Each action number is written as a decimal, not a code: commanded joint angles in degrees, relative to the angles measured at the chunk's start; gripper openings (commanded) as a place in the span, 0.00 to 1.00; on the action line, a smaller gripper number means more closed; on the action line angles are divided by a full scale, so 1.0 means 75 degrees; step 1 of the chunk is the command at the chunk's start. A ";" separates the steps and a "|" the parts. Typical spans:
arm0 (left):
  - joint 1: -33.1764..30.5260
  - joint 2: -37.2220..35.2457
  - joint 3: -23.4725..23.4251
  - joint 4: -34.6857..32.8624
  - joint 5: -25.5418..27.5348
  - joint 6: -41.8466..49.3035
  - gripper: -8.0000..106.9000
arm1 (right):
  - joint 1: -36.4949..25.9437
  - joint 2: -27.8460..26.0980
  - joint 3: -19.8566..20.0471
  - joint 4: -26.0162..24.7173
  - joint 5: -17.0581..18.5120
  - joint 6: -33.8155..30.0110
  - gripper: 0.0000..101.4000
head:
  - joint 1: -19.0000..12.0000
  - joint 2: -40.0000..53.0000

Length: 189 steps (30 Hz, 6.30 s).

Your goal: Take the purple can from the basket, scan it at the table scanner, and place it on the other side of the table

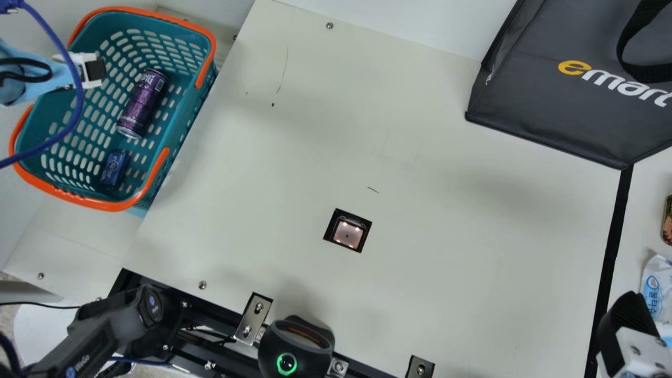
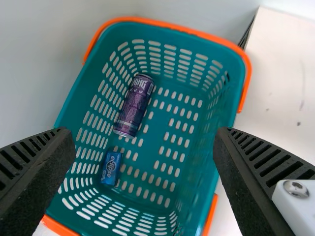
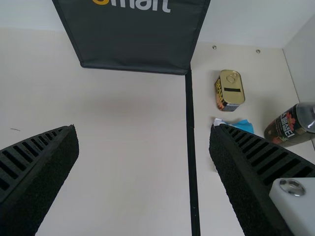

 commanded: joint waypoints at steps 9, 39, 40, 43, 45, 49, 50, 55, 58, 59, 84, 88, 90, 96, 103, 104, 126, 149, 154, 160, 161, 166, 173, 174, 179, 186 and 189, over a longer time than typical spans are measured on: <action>0.0011 0.1298 0.0260 -0.0097 -0.0965 0.0586 0.85 | 0.0000 0.0000 0.0000 0.0000 0.0000 0.0000 0.94 | -0.0233 0.0030; -0.0184 0.4507 0.0699 -0.1315 -0.3714 0.2903 0.85 | 0.0000 0.0000 0.0000 0.0000 0.0000 0.0000 0.94 | -0.0233 0.0030; -0.0186 0.4598 0.0693 -0.1341 -0.3760 0.2980 0.85 | 0.0000 0.0000 0.0000 0.0000 0.0008 0.0000 0.94 | -0.0233 0.0030; -0.0201 0.4863 0.0664 -0.1397 -0.3895 0.3177 0.85 | 0.0000 0.0000 0.0000 0.0000 0.0008 0.0000 0.94 | -0.0233 0.0030; -0.0218 0.5032 0.0636 -0.1413 -0.3986 0.3279 0.85 | 0.0000 0.0000 0.0000 0.0000 0.0008 0.0000 0.94 | -0.0233 0.0030; -0.0250 0.5362 0.0565 -0.1372 -0.4157 0.3375 0.85 | 0.0000 0.0000 0.0000 0.0000 0.0008 0.0000 0.94 | -0.0233 0.0030; -0.0260 0.5437 0.0548 -0.1343 -0.4195 0.3377 0.85 | 0.0000 0.0000 0.0000 0.0000 0.0008 0.0000 0.94 | -0.0233 0.0030; -0.0304 0.5798 0.0449 -0.1148 -0.4345 0.3352 0.85 | 0.0000 0.0000 0.0000 0.0000 0.0008 0.0000 0.94 | -0.0233 0.0030; -0.0321 0.6000 0.0387 -0.0997 -0.4427 0.3308 0.85 | 0.0000 0.0000 0.0000 0.0000 0.0008 0.0000 0.94 | -0.0233 0.0030; -0.0325 0.6061 0.0371 -0.0946 -0.4455 0.3294 0.85 | 0.0000 0.0000 0.0000 0.0000 0.0008 0.0000 0.94 | -0.0233 0.0030; -0.0403 0.6951 0.0250 0.0237 -0.4977 0.2537 0.85 | 0.0000 0.0000 0.0000 0.0000 0.0014 0.0000 0.94 | -0.0233 0.0030; -0.0419 0.7021 0.0247 0.0300 -0.4986 0.2444 0.85 | 0.0000 0.0000 0.0000 0.0000 0.0014 0.0000 0.94 | -0.0233 0.0030; -0.0427 0.7043 0.0238 0.0239 -0.4945 0.2447 0.85 | 0.0000 0.0000 0.0000 0.0000 0.0014 0.0000 0.94 | -0.0233 0.0030; -0.0421 0.7062 0.0173 -0.0227 -0.4645 0.2642 0.85 | 0.0000 0.0000 0.0000 0.0000 0.0014 0.0000 0.94 | -0.0233 0.0030; -0.0386 0.7071 0.0115 -0.0678 -0.4317 0.2807 0.85 | 0.0000 0.0000 0.0000 0.0000 0.0014 0.0000 0.94 | -0.0233 0.0030; -0.0387 0.7076 0.0111 -0.0704 -0.4307 0.2794 0.85 | 0.0000 0.0000 0.0000 0.0000 0.0014 0.0000 0.94 | -0.0233 0.0030; -0.0663 0.7844 -0.1023 0.0047 -0.4034 0.0732 0.85 | 0.0000 0.0000 0.0000 0.0000 0.0007 0.0000 0.94 | -0.0233 0.0030; -0.0835 0.8611 -0.2290 0.0829 -0.2295 -0.0613 0.85 | 0.0000 0.0000 0.0000 0.0000 0.0007 0.0000 0.94 | -0.0233 0.0030; -0.0820 0.8633 -0.2171 0.0810 -0.2475 -0.0580 0.56 | 0.0000 0.0000 0.0000 0.0000 0.0007 0.0000 0.94 | -0.0233 0.0030; -0.0769 0.8407 -0.1885 0.0672 -0.2730 -0.0456 0.21 | 0.0000 0.0000 0.0000 0.0000 0.0007 0.0000 0.94 | -0.0233 0.0030; -0.0755 0.8341 -0.1822 0.0638 -0.2770 -0.0428 0.16 | 0.0000 0.0000 0.0000 0.0000 0.0015 0.0000 0.94 | -0.0233 0.0030; -0.0677 0.7886 -0.1373 0.0456 -0.3015 -0.0294 0.00 | 0.0000 0.0000 0.0000 0.0000 0.0008 0.0000 0.94 | -0.0233 0.0030; -0.0541 0.6846 -0.0485 0.0091 -0.3472 -0.0091 0.00 | 0.0000 0.0000 0.0000 0.0000 0.0008 0.0000 0.94 | -0.0233 0.0030; -0.0518 0.6669 -0.0350 0.0044 -0.3550 -0.0070 0.00 | 0.0000 0.0000 0.0000 0.0000 0.0008 0.0000 0.94 | -0.0233 0.0030; -0.0413 0.5746 0.0334 -0.0140 -0.3984 0.0015 0.00 | 0.0000 0.0000 0.0000 0.0000 0.0008 0.0000 0.94 | -0.0233 0.0030; -0.0308 0.4463 0.1006 -0.0352 -0.4339 -0.0028 0.00 | 0.0000 0.0000 0.0000 0.0000 0.0008 0.0000 0.94 | -0.0233 0.0030; -0.0280 0.3939 0.1131 -0.0431 -0.4347 -0.0085 0.00 | 0.0000 0.0000 0.0000 0.0000 0.0008 0.0000 0.94 | -0.0233 0.0030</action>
